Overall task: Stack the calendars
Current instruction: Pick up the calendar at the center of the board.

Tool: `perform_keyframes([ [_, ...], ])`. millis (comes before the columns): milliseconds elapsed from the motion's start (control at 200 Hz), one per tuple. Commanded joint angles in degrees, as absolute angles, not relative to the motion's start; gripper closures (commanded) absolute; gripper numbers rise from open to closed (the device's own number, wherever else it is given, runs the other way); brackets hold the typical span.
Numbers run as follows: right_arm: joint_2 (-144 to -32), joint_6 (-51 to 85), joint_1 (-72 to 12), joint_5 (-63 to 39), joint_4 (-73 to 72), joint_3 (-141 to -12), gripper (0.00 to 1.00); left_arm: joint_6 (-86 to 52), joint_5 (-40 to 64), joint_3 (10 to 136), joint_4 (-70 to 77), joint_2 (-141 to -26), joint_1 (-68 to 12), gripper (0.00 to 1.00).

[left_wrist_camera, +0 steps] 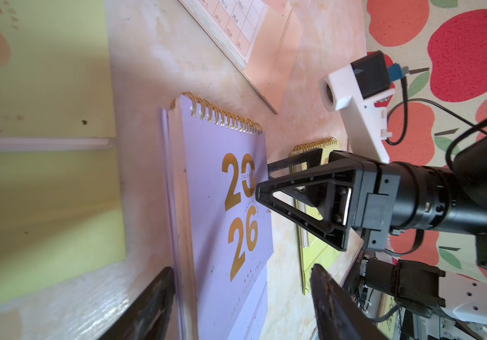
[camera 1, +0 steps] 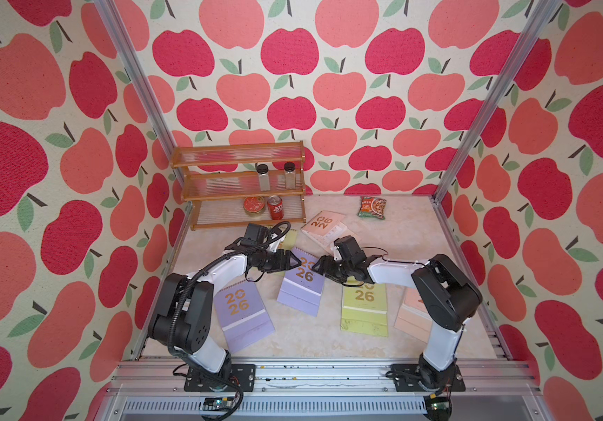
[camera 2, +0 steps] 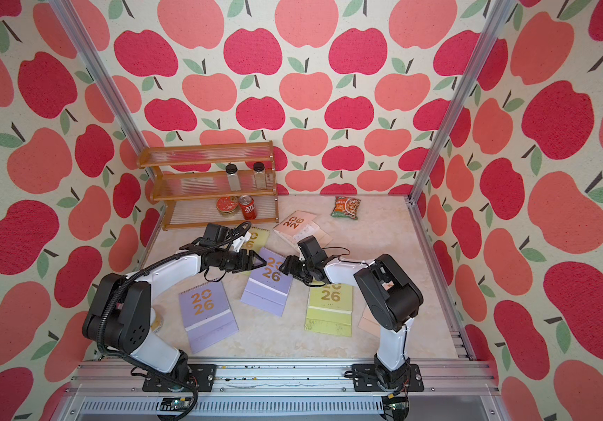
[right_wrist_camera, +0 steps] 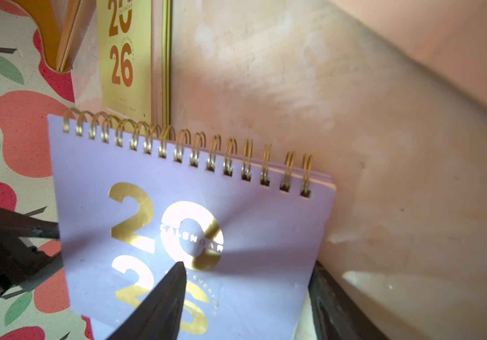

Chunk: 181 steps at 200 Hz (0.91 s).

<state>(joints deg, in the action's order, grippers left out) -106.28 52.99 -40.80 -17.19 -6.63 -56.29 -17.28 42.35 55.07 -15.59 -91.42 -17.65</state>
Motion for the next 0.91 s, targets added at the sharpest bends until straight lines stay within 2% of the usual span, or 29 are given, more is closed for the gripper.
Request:
perform_keyframes([
  [0,-108.80,50.33,-41.33,-22.77,-9.81,-57.35,0.33,-17.41,49.62,55.15,-15.03,-90.45,-18.86,0.31],
  [105,-109.20,49.08,-41.23,-24.29,-10.19,-58.30,0.34,-17.31,50.83,55.21,-15.03,-90.58,-18.86,0.33],
  [175,-109.38,48.62,-41.24,-24.65,-9.94,-58.78,0.34,-17.16,50.96,55.34,-15.18,-90.64,-18.88,0.38],
  [300,-108.57,48.32,-41.19,-24.04,-10.01,-58.54,0.34,-16.81,50.19,55.64,-16.23,-90.90,-18.81,0.54],
  [440,-107.39,47.38,-41.05,-23.48,-9.60,-58.36,0.34,-16.28,48.88,56.14,-17.42,-90.79,-18.81,0.82],
  [550,-106.46,46.63,-40.97,-23.08,-9.00,-58.34,0.34,-16.22,48.28,56.48,-17.96,-90.94,-18.81,0.91],
  [610,-105.94,46.41,-41.05,-22.87,-8.87,-58.27,0.34,-16.13,47.67,56.84,-18.53,-91.04,-18.74,1.00],
  [760,-103.15,45.46,-40.72,-22.46,-8.80,-57.31,0.34,-15.56,45.58,57.70,-20.53,-89.80,-18.09,1.00],
  [900,-97.04,43.84,-38.84,-23.32,-10.88,-53.53,0.33,-16.30,48.12,57.28,-18.80,-85.40,-15.70,1.00],
])
